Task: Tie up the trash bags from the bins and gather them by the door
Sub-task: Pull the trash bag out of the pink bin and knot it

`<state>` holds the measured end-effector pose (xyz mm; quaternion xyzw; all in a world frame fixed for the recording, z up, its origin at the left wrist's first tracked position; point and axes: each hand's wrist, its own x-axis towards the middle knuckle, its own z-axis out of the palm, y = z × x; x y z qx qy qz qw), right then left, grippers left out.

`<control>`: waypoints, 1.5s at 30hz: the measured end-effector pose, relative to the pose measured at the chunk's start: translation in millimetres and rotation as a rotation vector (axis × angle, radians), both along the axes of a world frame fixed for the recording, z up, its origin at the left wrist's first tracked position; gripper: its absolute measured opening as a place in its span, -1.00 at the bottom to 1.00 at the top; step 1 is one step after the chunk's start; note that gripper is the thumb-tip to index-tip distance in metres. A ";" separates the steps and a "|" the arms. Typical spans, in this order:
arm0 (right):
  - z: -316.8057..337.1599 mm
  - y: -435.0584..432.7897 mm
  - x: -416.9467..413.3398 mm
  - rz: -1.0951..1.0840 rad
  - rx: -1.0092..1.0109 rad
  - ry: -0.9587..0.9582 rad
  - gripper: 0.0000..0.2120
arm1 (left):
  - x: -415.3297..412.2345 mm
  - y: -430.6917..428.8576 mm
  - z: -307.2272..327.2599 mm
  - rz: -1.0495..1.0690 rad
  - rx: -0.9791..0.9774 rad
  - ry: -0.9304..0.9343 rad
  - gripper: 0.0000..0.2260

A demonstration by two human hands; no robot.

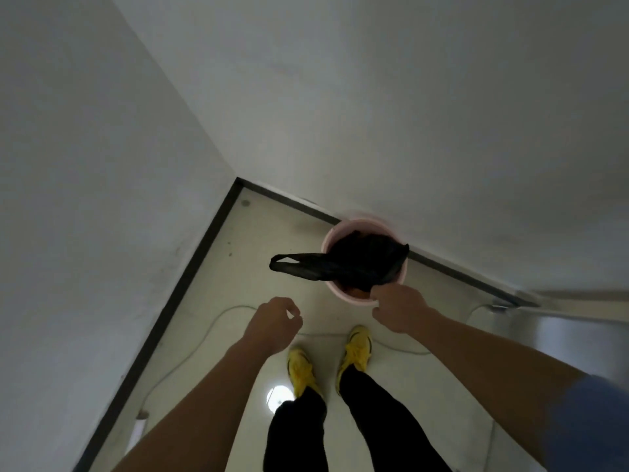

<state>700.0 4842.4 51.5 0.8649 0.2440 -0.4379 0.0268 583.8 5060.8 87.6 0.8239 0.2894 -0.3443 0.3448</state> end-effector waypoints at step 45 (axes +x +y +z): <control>-52.4 8.7 -18.3 -0.618 0.363 -0.076 -0.61 | -84.1 6.7 -75.3 -0.012 0.019 -0.064 -0.81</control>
